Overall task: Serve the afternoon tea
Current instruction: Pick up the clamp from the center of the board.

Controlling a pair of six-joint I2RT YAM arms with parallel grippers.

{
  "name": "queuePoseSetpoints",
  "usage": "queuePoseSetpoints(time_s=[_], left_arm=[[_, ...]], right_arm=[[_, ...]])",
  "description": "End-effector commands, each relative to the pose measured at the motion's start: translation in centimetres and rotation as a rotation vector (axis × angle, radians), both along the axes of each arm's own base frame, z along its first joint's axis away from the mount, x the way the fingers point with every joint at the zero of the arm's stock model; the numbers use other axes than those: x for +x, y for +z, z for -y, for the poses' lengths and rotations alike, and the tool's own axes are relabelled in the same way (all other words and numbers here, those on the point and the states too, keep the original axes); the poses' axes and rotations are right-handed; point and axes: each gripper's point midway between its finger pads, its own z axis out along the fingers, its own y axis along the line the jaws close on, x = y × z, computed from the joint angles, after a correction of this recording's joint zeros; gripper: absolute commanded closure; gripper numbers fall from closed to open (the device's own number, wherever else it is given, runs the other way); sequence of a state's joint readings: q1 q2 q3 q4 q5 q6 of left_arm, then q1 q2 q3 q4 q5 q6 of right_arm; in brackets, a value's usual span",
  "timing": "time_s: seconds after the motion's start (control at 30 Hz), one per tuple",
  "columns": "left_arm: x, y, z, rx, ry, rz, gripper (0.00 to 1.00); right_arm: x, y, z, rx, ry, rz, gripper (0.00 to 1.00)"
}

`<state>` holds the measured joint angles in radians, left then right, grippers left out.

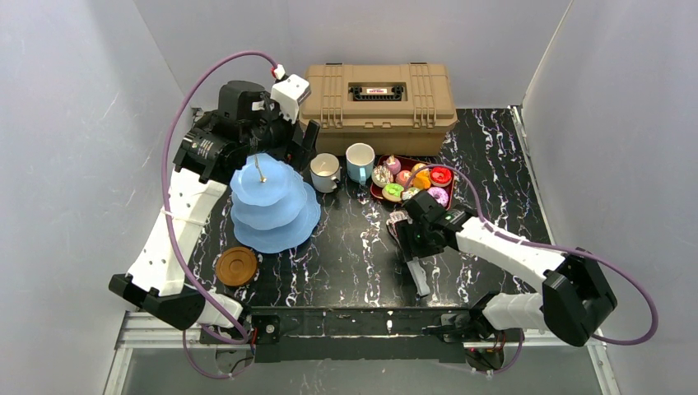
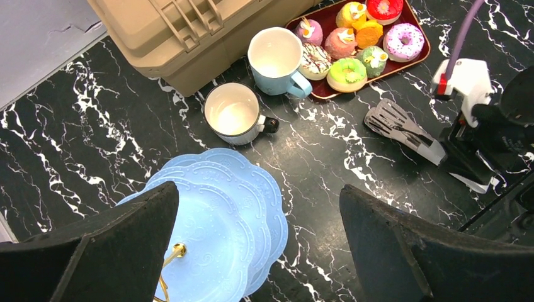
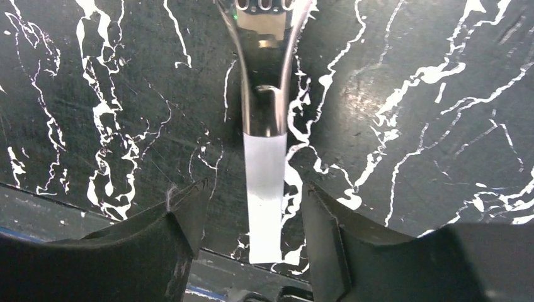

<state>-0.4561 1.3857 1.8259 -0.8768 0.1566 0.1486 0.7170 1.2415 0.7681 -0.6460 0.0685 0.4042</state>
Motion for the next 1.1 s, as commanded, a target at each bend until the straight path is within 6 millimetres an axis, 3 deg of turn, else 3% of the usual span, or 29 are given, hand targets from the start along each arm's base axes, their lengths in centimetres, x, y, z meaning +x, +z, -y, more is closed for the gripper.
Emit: queuePoseSetpoints(time_s=[0.0, 0.27, 0.5, 0.67, 0.8, 1.07], left_arm=[[-1.2, 0.4, -0.3, -0.015, -0.019, -0.007, 0.02], [-2.1, 0.1, 0.0, -0.002, -0.080, -0.003, 0.02], [-4.5, -0.6, 1.3, 0.007, -0.289, 0.024, 0.02], [-8.0, -1.6, 2.1, 0.042, -0.554, 0.133, 0.03], [-10.5, -2.8, 2.4, 0.099, -0.731, 0.263, 0.05], [-14.4, -7.5, 3.5, 0.353, -1.031, 0.596, 0.13]], right_arm=[[0.5, -1.0, -0.5, -0.035, -0.037, 0.017, 0.39], [2.3, -0.1, -0.5, -0.041, -0.081, 0.113, 0.71], [2.8, 1.9, -2.0, 0.009, -0.012, 0.144, 0.91], [1.8, 6.5, -6.2, 0.247, 0.154, 0.149, 0.98], [1.3, 11.7, -9.3, 0.447, 0.227, 0.184, 0.99], [0.0, 19.8, -14.0, 0.807, 0.286, 0.173, 0.99]])
